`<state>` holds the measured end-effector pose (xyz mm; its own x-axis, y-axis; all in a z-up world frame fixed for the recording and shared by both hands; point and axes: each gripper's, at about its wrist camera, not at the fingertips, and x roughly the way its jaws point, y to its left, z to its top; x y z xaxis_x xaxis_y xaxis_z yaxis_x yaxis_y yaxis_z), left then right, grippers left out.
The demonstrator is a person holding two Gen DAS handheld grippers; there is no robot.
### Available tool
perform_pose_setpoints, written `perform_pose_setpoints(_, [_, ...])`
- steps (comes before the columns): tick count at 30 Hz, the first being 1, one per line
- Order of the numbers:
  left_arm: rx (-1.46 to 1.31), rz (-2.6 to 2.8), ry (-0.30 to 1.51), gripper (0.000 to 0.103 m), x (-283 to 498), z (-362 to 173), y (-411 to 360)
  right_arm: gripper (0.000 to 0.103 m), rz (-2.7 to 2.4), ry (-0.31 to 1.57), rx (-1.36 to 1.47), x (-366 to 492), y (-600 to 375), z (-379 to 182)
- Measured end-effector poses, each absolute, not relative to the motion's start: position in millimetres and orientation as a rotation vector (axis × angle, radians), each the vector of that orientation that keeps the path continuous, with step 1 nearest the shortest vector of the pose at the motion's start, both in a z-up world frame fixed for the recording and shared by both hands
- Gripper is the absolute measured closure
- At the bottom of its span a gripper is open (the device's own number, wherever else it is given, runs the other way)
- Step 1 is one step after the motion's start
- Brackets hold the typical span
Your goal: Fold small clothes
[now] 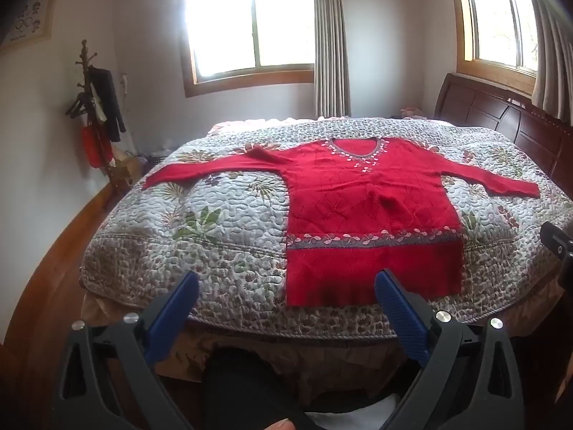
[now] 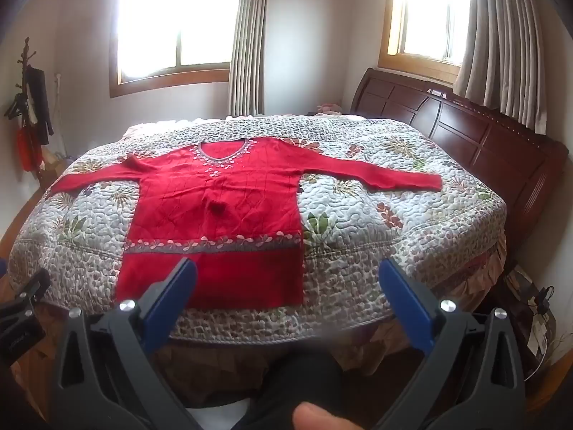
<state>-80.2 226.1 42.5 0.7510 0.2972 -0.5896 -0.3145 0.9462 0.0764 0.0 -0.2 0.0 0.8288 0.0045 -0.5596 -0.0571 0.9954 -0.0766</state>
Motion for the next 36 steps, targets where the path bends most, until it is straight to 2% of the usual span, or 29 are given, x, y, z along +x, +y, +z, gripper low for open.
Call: perform_pose_setpoints(36, [-0.034,0.337,0.639,0.004,-77.3,42.2,229.8,0.002,0.029,0.599,-0.1,4.2,-1.0,-3.8])
